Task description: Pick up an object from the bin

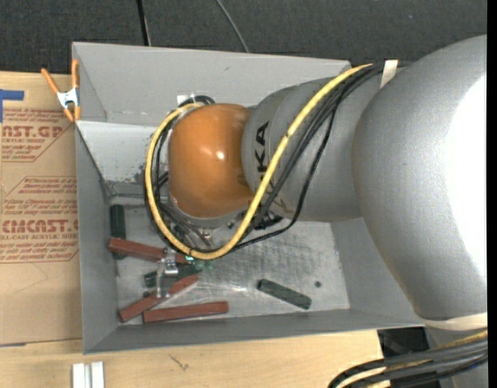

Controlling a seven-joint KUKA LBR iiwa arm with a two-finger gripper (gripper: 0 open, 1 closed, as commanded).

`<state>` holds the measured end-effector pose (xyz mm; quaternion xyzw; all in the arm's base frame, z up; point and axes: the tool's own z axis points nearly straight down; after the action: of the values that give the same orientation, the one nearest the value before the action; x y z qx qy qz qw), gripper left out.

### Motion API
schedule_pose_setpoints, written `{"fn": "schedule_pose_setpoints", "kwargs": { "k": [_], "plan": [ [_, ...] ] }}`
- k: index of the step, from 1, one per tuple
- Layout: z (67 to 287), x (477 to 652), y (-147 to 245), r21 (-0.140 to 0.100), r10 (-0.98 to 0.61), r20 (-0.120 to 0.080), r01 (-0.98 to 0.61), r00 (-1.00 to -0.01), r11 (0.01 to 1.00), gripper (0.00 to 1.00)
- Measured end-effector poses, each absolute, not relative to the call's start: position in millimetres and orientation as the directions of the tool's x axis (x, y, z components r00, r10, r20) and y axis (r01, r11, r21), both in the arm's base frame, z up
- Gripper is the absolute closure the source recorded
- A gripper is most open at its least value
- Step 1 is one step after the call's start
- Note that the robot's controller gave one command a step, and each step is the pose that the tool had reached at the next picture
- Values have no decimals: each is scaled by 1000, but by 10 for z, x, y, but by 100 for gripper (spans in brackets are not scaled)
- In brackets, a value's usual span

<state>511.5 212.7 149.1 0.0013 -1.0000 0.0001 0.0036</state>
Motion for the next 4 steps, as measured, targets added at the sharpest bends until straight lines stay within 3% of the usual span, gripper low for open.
{"fn": "schedule_pose_setpoints", "kwargs": {
  "k": [1,2,3,4],
  "plan": [
    [1532,5137,2119,1,-1,0,-1,-1000,1000,0],
    [738,5176,1973,10,159,-9,159,-987,987,100],
    [738,5176,1972,10,159,-8,159,-987,987,100],
    [1898,5270,1767,1,123,0,123,-992,992,100]
  ]
}}
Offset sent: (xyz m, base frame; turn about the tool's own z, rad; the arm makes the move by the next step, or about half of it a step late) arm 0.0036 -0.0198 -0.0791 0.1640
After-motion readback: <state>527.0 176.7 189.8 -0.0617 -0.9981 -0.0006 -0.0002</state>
